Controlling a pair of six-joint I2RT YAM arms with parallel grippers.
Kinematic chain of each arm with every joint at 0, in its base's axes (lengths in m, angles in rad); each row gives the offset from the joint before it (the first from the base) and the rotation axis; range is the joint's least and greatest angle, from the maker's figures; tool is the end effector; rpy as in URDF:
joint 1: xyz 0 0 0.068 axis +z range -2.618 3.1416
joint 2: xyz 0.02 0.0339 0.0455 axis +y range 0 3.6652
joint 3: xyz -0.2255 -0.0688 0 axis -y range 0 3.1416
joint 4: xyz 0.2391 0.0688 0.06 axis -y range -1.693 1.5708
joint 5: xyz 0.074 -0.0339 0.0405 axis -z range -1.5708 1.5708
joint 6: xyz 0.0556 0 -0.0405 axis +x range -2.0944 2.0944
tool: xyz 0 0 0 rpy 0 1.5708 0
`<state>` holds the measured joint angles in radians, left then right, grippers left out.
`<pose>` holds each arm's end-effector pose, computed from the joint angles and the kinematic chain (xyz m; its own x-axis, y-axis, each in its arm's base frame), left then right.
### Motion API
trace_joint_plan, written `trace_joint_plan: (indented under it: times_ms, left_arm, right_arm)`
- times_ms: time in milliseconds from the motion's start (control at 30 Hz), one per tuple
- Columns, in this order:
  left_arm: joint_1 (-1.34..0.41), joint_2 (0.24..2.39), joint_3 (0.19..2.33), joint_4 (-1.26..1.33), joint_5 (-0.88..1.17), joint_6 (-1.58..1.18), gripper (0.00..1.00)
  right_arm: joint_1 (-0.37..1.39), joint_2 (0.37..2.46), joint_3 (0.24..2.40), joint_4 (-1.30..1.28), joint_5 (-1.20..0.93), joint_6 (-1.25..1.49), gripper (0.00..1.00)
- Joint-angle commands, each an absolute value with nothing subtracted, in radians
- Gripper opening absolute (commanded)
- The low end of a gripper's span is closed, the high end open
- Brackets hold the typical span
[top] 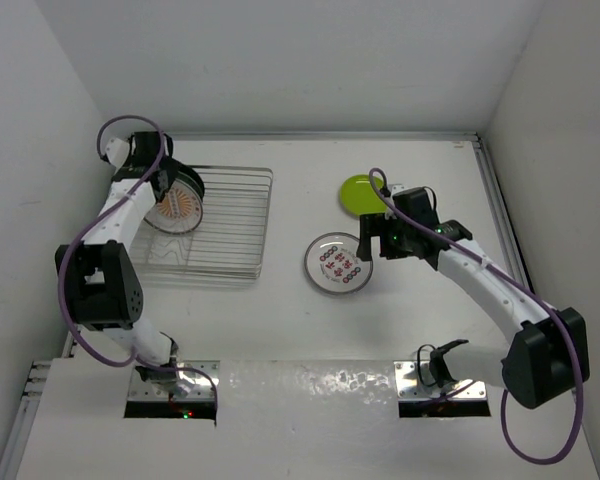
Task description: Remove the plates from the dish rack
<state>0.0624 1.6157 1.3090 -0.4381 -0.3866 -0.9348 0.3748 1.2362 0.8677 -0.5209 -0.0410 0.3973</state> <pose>0.3664 0.0439 0.2387 -0.1328 -0.7549 -0.6423 -0.7429 0.5048 -0.4397 0.2525 0.1018 0.1957 -0.8173 0.0939 -0.5685 -0.0798 0.9587 0.2731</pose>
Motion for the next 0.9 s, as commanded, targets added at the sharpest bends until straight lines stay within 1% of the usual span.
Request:
trace_joint_plan:
  times_ms: [0, 33, 100, 133, 167, 233, 300, 333, 367, 433, 733, 867]
  left_arm:
    - [0.064, 1.634, 1.351, -0.446, -0.431, -0.957, 0.53]
    - [0.064, 1.637, 1.350, -0.446, -0.433, -0.959, 0.53]
    - [0.064, 1.643, 1.342, -0.434, -0.430, -0.956, 0.46]
    - [0.066, 1.646, 1.341, -0.428, -0.426, -0.954, 0.41]
    - [0.066, 1.647, 1.342, -0.426, -0.419, -0.953, 0.31]
    - [0.066, 1.648, 1.341, -0.426, -0.413, -0.956, 0.25]
    - [0.067, 1.638, 1.342, -0.437, -0.407, -0.962, 0.08]
    - [0.067, 1.629, 1.342, -0.440, -0.407, -0.962, 0.08]
    - [0.067, 1.617, 1.338, -0.442, -0.410, -0.968, 0.02]
    - [0.067, 1.574, 1.324, -0.433, -0.411, -0.976, 0.00]
    - [0.067, 1.375, 1.304, -0.437, -0.373, -1.012, 0.00]
    - [0.058, 1.267, 1.308, -0.410, -0.347, -0.918, 0.00]
  right_arm:
    - [0.374, 1.255, 0.867, -0.489, -0.058, 0.383, 0.99]
    - [0.376, 1.256, 0.867, -0.489, -0.058, 0.383, 0.99]
    - [0.376, 1.259, 0.865, -0.488, -0.058, 0.383, 0.99]
    - [0.374, 1.259, 0.865, -0.488, -0.058, 0.382, 0.99]
    - [0.376, 1.259, 0.867, -0.488, -0.054, 0.383, 0.99]
    - [0.374, 1.256, 0.868, -0.489, -0.052, 0.380, 0.99]
    - [0.374, 1.250, 0.874, -0.499, -0.046, 0.380, 0.99]
    - [0.374, 1.249, 0.874, -0.499, -0.043, 0.377, 0.99]
    - [0.376, 1.246, 0.874, -0.499, -0.040, 0.377, 0.99]
    - [0.374, 1.247, 0.880, -0.505, -0.037, 0.374, 0.99]
    - [0.376, 1.253, 0.923, -0.532, -0.043, 0.362, 0.99]
    - [0.373, 1.255, 0.968, -0.552, -0.087, 0.357, 0.99]
